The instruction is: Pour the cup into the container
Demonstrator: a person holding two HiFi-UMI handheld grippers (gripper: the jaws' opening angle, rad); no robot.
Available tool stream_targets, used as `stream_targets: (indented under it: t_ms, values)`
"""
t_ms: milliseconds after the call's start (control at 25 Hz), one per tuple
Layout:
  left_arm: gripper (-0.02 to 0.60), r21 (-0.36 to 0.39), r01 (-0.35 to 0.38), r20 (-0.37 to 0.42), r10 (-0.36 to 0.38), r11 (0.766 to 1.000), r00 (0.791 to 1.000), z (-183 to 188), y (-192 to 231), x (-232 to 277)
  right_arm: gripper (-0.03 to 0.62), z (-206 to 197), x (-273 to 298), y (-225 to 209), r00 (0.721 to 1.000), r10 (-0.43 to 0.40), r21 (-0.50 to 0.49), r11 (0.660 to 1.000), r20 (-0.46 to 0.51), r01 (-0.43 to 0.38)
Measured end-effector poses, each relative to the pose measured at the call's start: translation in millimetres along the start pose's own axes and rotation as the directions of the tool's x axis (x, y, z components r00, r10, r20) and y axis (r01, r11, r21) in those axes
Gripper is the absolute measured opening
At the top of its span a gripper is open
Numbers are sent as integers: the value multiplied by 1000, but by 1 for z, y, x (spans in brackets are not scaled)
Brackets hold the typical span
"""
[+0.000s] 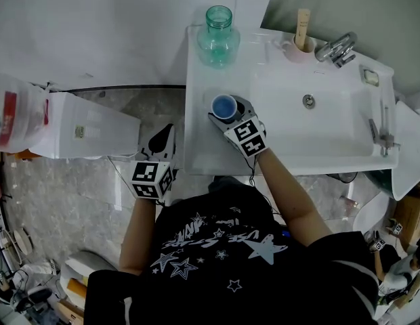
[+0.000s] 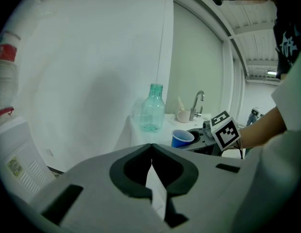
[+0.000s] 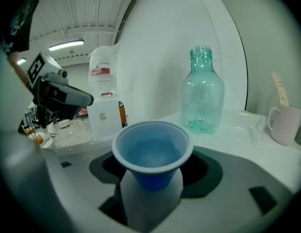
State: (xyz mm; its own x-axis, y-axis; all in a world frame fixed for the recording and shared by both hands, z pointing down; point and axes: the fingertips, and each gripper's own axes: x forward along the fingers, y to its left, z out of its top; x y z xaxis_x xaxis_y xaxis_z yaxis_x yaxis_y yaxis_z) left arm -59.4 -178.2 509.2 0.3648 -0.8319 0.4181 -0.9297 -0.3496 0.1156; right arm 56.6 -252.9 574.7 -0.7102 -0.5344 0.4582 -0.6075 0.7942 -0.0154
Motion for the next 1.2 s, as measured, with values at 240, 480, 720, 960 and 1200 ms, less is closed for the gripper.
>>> stream_targets:
  t_ms: [240, 480, 720, 960, 1200]
  values:
    - [9, -4, 0, -2, 0, 1000, 1000, -3, -3, -2, 296, -6, -1, 0, 1000, 19, -11, 1000, -5, -19]
    - [9, 3, 1, 4, -1, 1000, 1000, -1, -6, -4, 291, -4, -6, -1, 1000, 10, -19, 1000, 6, -10]
    - [9, 15, 3, 27, -3, 1000, 1000, 12, -8, -6, 291, -4, -27, -22, 999, -40, 9, 999, -17, 40]
    - [9, 39, 35, 73, -38, 999, 997, 41, -9, -4, 291, 22, -56, -48, 994, -103, 84, 991, 19, 101]
    - [9, 63, 103, 83, -108, 993, 991, 60, -9, 14, 291, 51, -80, -69, 987, -156, 86, 984, 23, 154]
